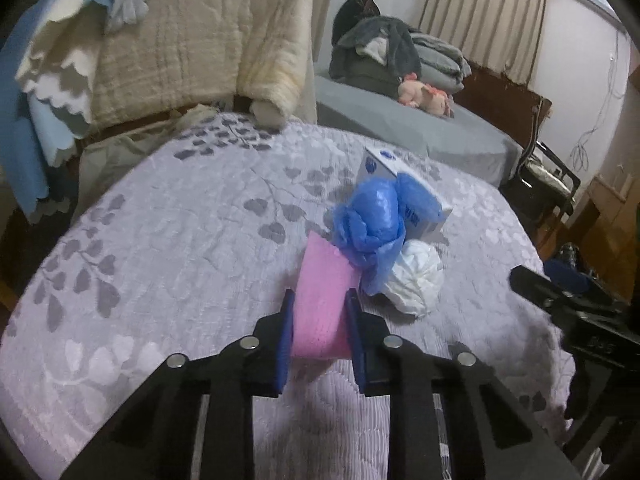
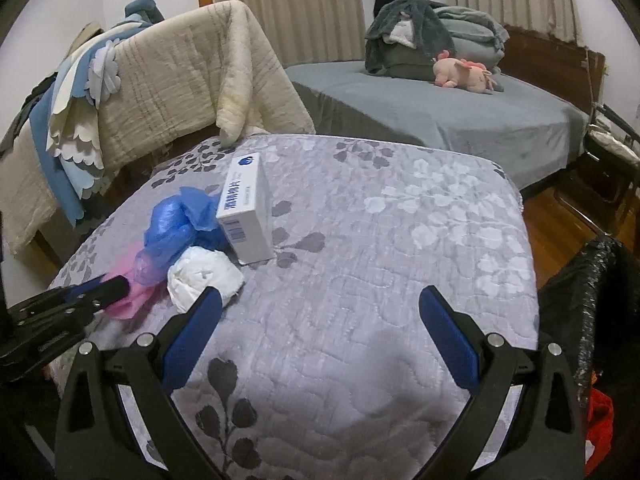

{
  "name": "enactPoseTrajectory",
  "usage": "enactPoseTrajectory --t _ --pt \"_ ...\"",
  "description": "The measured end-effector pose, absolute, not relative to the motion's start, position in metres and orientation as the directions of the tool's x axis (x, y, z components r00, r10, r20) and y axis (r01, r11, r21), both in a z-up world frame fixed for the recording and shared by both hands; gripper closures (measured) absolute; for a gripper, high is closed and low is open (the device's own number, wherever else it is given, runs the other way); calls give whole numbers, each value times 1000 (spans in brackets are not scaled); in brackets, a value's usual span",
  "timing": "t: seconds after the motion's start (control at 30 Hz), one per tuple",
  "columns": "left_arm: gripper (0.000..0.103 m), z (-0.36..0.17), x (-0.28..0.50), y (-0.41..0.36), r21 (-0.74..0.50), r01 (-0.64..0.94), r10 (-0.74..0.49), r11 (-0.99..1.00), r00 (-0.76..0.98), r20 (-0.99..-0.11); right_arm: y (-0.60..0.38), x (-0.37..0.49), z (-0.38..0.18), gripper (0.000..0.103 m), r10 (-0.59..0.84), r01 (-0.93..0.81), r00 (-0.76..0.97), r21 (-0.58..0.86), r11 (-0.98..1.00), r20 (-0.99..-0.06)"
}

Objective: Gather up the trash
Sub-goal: 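Grasp the pink mesh cloth with the left tool while the right tool grasps the white tissue ball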

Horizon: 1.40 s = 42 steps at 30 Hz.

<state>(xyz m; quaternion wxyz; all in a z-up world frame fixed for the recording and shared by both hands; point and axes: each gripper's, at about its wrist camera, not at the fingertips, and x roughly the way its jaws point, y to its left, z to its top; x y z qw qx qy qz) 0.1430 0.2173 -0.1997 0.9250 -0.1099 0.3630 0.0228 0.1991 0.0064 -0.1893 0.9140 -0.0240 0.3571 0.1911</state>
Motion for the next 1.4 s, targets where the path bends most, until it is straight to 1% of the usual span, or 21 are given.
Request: enactPoseTrajectory --t 0.2,0.4,0.7,0.77,0.8,0.83,0.87,0.9,1.03,1.13,1.4 --pt "79 -189 132 233 -139 -193 59 971 761 -646 28 201 -190 7 366 -404 655 103 909 -661" --pt "79 -195 132 245 -130 -236 96 963 752 -652 54 207 -196 7 387 -430 633 111 896 -670" --pt "79 -192 125 256 -126 -261 127 957 769 -626 84 213 -207 7 399 -465 591 107 879 -701" --pt "79 -190 123 257 -127 -263 130 956 774 -620 89 214 -210 15 399 -473 576 107 875 -714" --pt "79 -189 121 257 -128 -265 132 956 775 -618 91 215 -212 24 400 -477 565 110 872 -721" --pt "79 -188 120 257 -134 -267 132 954 778 -615 93 215 -215 28 401 -482 553 112 869 -730" --pt "79 -188 119 258 -138 -268 130 953 779 -613 94 216 -216 28 400 -483 548 112 868 -735" --pt "79 -187 119 257 -141 -269 130 953 781 -611 95 216 -216 30 402 -486 545 113 867 -736" --pt "79 -186 118 254 -146 -266 126 953 785 -607 97 215 -217 49 422 -506 524 128 853 -739" --pt "79 -184 118 251 -145 -262 125 954 788 -603 97 213 -215 56 430 -514 522 130 848 -737" --pt "79 -176 118 246 -137 -252 125 958 797 -591 87 206 -197 57 439 -506 550 134 852 -710"
